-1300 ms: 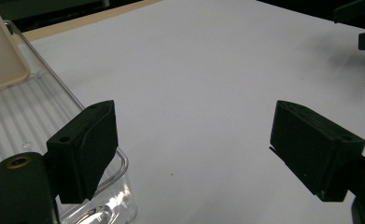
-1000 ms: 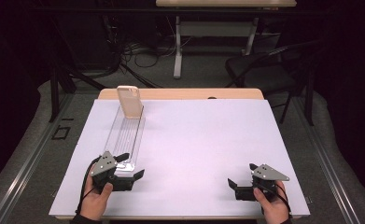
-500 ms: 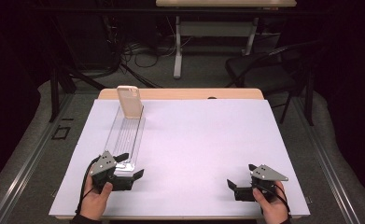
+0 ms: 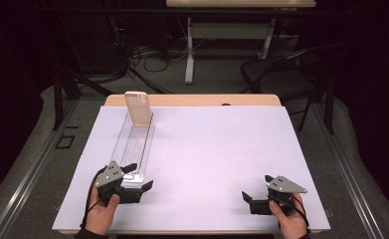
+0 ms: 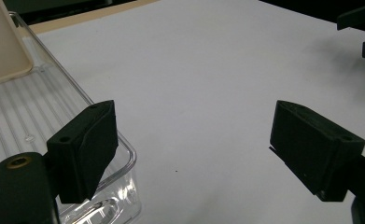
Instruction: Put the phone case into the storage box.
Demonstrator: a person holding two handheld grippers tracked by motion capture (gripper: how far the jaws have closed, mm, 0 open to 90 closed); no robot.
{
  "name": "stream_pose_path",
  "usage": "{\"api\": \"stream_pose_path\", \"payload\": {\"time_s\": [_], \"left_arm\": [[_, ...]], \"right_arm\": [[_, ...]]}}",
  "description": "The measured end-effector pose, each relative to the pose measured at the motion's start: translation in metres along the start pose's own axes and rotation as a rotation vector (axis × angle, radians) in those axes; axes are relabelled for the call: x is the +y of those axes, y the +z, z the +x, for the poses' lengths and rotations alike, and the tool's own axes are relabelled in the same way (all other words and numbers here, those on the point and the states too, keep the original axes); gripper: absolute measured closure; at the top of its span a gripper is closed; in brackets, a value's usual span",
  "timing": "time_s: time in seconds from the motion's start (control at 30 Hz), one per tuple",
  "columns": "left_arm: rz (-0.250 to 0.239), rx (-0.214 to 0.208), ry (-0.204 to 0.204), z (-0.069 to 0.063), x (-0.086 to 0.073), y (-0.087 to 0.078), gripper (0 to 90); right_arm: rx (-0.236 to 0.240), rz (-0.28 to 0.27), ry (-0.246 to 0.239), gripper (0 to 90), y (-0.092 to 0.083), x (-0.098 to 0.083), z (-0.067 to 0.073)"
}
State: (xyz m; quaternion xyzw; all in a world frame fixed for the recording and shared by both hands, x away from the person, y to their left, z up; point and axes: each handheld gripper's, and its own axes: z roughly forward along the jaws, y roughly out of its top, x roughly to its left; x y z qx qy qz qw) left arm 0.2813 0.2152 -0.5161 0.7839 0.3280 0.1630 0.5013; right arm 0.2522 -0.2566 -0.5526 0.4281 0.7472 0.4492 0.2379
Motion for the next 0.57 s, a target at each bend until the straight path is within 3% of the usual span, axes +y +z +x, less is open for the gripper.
{"api": "stream_pose_path", "payload": {"time_s": [0.57], "left_arm": [[-0.002, 0.0, -0.017, 0.0015, -0.0005, -0.0005, 15.4]], "right_arm": [[0.002, 0.002, 0.0, 0.0, 0.0006, -0.0004, 0.0005]]}}
